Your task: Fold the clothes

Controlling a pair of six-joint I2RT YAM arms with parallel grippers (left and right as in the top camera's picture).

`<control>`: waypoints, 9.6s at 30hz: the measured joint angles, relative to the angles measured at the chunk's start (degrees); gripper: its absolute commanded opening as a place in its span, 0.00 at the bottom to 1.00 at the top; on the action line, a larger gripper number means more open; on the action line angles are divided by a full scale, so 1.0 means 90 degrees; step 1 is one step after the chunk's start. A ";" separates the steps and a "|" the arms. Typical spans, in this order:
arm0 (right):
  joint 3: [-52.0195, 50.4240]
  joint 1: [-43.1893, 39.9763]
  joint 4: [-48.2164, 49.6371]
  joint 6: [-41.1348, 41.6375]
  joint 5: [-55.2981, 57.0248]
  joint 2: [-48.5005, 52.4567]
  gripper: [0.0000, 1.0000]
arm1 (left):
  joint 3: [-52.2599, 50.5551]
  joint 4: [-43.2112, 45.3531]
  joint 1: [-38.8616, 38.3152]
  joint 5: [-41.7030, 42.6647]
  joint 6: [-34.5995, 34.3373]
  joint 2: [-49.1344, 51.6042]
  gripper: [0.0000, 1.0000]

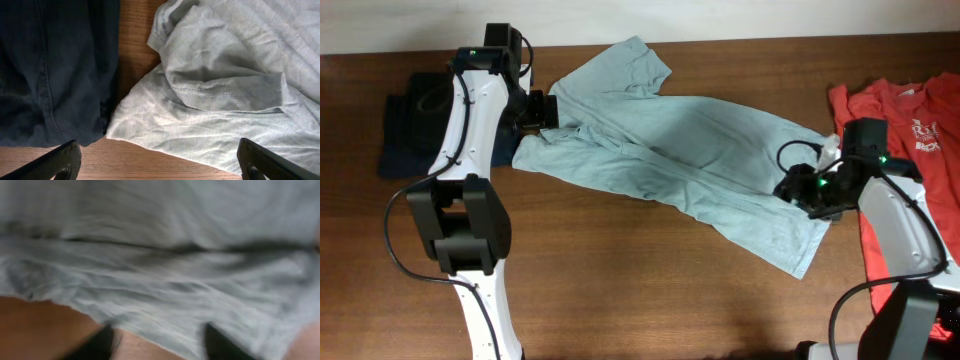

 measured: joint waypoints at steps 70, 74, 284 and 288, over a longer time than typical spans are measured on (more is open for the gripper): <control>-0.0005 0.4092 0.6108 -0.1506 0.2433 0.2713 0.04 | 0.0000 0.0017 0.0000 0.0024 0.0000 0.0000 0.99; -0.0005 0.3959 0.6171 -0.1481 0.2477 0.2715 0.04 | 0.0000 0.0017 0.0000 0.0024 0.0000 0.0000 0.99; -0.2370 -0.1433 0.1804 0.0282 0.2285 -0.0257 0.04 | 0.0000 0.0019 0.0000 0.0044 0.0000 0.0002 0.99; -0.2356 -0.1435 0.2324 0.0073 0.2548 -0.0233 0.04 | 0.0000 0.0019 0.0000 0.0044 0.0000 0.0000 0.99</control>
